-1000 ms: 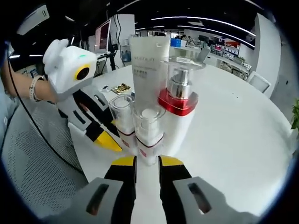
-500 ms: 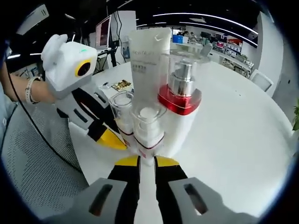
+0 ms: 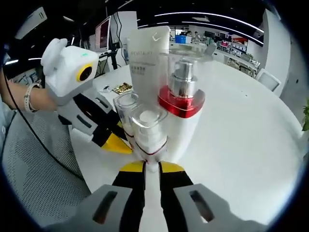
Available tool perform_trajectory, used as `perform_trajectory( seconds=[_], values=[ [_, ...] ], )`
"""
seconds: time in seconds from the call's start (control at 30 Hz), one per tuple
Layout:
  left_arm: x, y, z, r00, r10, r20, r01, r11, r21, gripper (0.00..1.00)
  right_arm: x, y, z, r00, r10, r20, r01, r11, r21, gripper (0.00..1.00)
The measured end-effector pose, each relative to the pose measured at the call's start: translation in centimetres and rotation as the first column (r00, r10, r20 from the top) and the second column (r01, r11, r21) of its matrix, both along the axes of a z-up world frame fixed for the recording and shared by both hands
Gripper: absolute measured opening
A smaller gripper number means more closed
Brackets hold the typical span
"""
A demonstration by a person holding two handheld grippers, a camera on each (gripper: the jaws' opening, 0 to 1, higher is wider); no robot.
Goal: Arrange the skincare products in the storage area until every visible bottle or jar stands upright without overlapping.
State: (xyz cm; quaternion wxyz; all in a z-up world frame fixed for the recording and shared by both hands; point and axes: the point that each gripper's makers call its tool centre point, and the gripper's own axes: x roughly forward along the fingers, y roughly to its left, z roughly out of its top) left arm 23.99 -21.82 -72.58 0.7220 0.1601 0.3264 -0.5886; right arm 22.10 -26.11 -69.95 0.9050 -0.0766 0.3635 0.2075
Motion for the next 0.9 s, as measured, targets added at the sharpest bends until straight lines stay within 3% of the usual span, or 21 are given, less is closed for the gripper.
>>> perform_trajectory(
  seconds=[0.33,0.57,0.9],
  values=[
    [0.1,-0.1,-0.1,1.0,0.003,0.005,-0.003,1.0,-0.004,0.07,0.0,-0.1,-0.2,1.0,0.001,-0.006,-0.001,1.0,-0.006,0.12],
    [-0.6,0.1,0.5,0.999,-0.044,0.015,0.044,0.999,-0.006,0.15,-0.5,0.2,0.5,1.0,-0.003,0.009,0.003,1.0,-0.004,0.19],
    [-0.5,1.7,2.3,0.996,-0.077,0.045,0.078,0.997,-0.012,0.28,-0.7,0.5,2.3,0.998,-0.034,0.054,0.034,0.999,-0.004,0.38]
  ],
)
